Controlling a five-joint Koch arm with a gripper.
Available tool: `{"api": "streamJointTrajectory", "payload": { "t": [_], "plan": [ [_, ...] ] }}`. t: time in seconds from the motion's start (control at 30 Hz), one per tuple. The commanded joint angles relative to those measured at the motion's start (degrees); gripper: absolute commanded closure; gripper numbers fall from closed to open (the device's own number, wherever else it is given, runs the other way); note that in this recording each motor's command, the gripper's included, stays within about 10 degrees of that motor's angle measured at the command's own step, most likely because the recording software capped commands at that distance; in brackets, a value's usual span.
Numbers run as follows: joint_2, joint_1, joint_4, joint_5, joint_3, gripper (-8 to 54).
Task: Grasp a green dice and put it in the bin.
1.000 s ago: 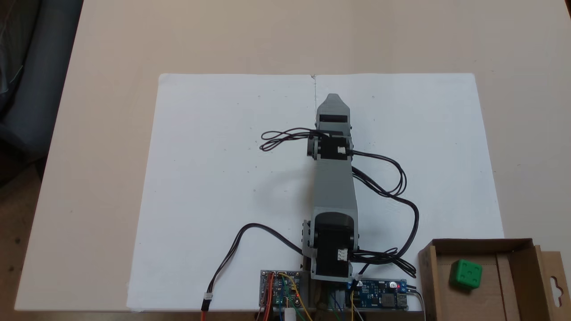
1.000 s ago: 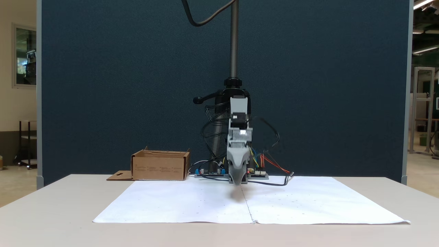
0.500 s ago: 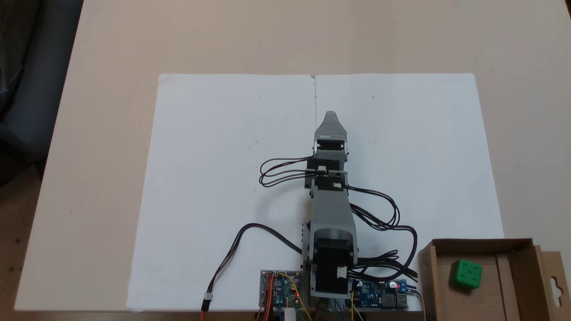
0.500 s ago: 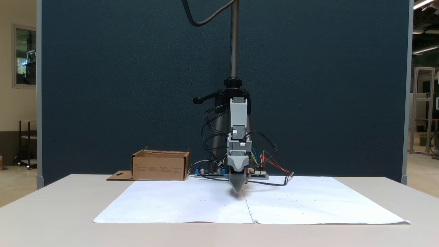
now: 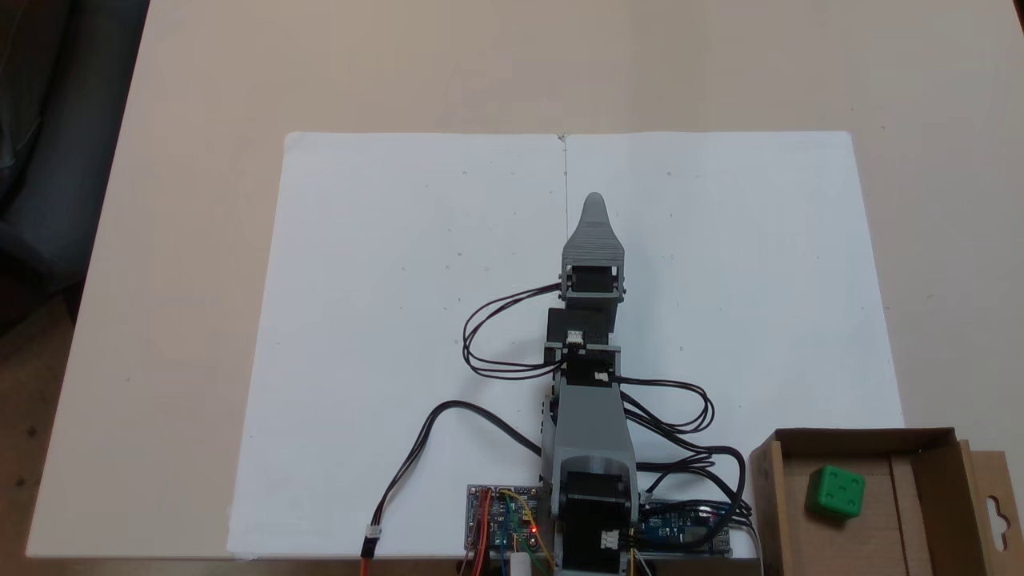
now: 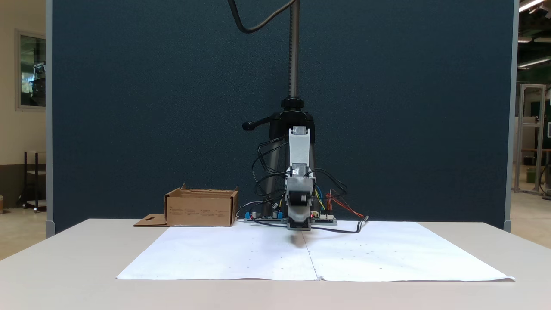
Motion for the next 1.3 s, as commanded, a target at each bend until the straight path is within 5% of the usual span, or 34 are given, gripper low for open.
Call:
{"api": "streamJointTrajectory", "payload": {
  "t": [0.0,0.53,1.27],
  "plan": [
    [2.55,0.26,-9.65,-0.62,3.96,1.2],
    [8.96,0.0,-34.89,-1.23,3.96,-0.3],
    [9.05,-0.44,-34.89,-0.79,3.96,-0.2]
  ]
}}
